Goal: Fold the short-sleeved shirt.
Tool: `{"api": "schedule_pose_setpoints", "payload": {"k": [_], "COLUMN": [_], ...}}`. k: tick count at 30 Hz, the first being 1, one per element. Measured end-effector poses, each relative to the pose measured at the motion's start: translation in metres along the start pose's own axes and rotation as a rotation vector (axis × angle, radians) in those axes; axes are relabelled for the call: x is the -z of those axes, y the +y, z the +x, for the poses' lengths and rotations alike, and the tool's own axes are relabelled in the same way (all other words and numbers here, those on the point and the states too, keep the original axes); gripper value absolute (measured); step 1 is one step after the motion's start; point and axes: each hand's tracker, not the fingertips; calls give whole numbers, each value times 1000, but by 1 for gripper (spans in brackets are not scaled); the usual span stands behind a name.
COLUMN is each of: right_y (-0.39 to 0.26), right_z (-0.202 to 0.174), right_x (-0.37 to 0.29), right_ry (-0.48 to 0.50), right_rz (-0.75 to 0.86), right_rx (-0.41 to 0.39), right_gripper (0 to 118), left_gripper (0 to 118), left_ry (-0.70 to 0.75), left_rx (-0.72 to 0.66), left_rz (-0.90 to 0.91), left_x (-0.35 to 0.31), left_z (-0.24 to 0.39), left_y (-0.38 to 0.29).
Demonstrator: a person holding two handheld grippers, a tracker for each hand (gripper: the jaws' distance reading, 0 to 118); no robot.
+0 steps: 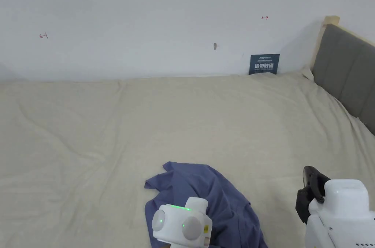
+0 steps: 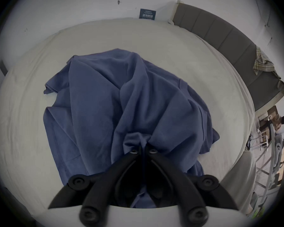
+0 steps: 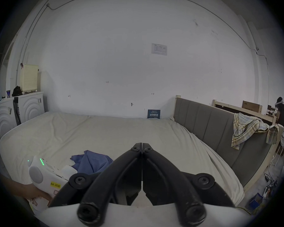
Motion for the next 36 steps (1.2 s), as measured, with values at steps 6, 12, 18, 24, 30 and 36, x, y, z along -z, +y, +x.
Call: {"api": "schedule_pose_setpoints", "payload": {"k": [6,12,18,24,30,36], "right_y": [6,27,48,63,67,65], "right_z": [-7,-16,-29,-43,-52,-54], "right_x": [-5,-15,-22,-24,-25,-20], "right_ry": [6,9,25,44,61,68], "right_rz": [10,59,120,168,186,170], "right_rx": [-8,11,14,7,-1,2], "right_gripper": [0,0,0,0,0,0], "left_gripper": [117,117,117,115,51,0], "left_ry": [-98,4,210,433,480,412], "left_rx": [-71,-97,-140,-92,-52,-73], "left_rz": [256,596,864,997,1002,952], "left_x": [-71,-183,-263,-288,-292,-293], "left_z": [-6,-27,-64,-95,-107,-112], "left_y": [2,1,-11,-32,-49,-47]}}
